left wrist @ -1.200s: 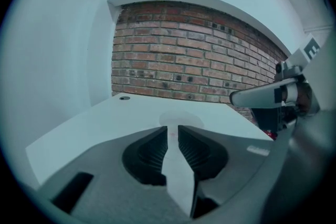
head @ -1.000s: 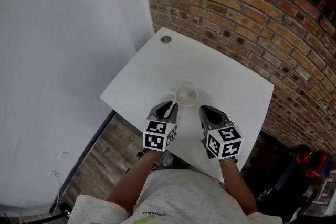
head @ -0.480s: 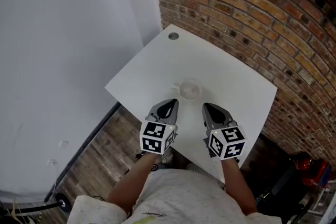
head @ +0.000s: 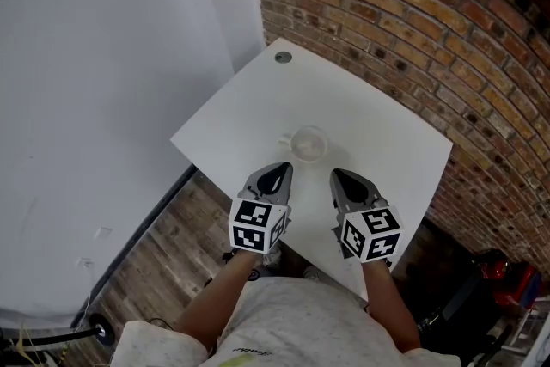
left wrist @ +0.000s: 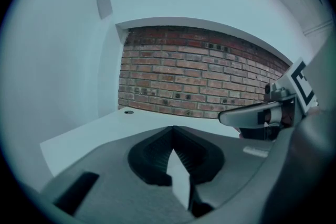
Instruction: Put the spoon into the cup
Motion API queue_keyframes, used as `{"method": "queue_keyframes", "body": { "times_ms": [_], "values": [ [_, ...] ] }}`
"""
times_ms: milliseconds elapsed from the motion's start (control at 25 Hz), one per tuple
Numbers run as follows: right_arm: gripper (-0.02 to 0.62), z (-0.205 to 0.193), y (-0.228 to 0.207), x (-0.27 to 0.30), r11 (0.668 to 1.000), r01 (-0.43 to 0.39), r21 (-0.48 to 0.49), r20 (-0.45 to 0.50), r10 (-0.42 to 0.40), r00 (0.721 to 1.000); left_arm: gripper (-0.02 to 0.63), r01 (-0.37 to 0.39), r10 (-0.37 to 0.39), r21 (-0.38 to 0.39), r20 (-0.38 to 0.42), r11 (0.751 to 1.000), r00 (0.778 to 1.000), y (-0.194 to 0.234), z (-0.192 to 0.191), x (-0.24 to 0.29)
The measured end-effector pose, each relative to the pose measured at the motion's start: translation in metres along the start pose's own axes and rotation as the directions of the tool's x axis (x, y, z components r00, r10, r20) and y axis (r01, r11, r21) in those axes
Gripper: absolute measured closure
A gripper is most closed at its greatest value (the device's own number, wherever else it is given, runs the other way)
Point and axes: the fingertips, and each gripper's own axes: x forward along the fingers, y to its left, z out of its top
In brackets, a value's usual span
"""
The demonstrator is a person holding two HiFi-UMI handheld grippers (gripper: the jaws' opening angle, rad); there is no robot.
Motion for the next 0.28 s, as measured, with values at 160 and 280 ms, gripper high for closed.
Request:
{"method": "queue_keyframes", "body": {
  "times_ms": [160, 280],
  "values": [
    [0.588, -0.0005, -0.0015, 0.0006, 1.0, 0.0, -0.001, -0.001, 0.0, 1.0, 0.606, 0.002, -0.002, -0.005, 0.003, 1.0, 1.0, -0.0002, -0.0004, 0.0021],
    [0.588, 0.0003, -0.0036, 0.0019, 1.0, -0.001, -0.002, -0.001, 0.001, 1.0, 0.606, 0.003, -0.003, -0.006, 0.003, 1.0, 1.0, -0.0002, 0.0003, 0.0048]
  ]
}}
